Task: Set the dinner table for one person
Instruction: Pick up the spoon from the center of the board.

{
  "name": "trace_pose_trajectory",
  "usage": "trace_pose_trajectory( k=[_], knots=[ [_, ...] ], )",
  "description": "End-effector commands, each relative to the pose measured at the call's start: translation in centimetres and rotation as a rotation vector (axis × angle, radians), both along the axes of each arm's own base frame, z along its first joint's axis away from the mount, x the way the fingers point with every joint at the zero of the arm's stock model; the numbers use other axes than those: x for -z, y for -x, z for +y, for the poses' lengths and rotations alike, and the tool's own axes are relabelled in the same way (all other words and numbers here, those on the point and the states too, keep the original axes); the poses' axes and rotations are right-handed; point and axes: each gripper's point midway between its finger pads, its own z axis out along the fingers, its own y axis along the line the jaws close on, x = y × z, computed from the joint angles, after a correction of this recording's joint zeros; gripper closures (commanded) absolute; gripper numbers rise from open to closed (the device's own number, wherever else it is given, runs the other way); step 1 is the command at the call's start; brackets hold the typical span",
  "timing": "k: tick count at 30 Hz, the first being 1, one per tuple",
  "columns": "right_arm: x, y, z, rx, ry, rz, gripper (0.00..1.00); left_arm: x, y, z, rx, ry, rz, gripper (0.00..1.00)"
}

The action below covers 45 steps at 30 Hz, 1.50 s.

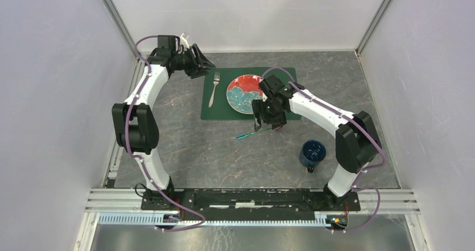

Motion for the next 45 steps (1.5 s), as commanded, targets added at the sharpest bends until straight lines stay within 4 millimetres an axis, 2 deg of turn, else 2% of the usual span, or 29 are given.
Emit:
trace_pose_trajectory(
  k=[1,4,9,19,27,31,38,45],
  knots=[
    [0.8,-0.8,-1.6,0.002,0.097,-0.024,0.23,-3.9,0.3,-0.1,0.011,0.047,-0.087,0.42],
    [1.1,-1.4,-3.7,0.052,0.172,-0.019,0.23,-3.6,0.3,0.1,0.007,0.042,-0.080,0.42],
    [1.0,-2.6,-5.5,0.149,0.116,-0.041,0.23,-3.4,0.3,0.4,0.005,0.042,-0.075,0.42],
    [2.3,-3.0,-6.8,0.162,0.141,-0.017,0.23,-3.3,0.1,0.7,-0.001,0.040,-0.072,0.42],
    [3.5,-2.5,-8.0,0.194,0.149,0.004,0.23,-3.0,-0.1,1.5,-0.013,0.032,-0.067,0.42],
    [2.6,-2.0,-6.8,0.207,0.070,-0.004,0.24,-3.0,-0.1,1.5,-0.013,0.031,-0.068,0.42],
    [0.4,-2.1,-6.7,0.279,0.023,-0.063,0.24,-3.0,-0.2,1.5,-0.010,0.033,-0.068,0.42],
    [1.4,-1.0,-6.5,0.331,-0.007,-0.070,0.25,-3.1,-0.1,1.5,-0.009,0.034,-0.070,0.42]
  ],
)
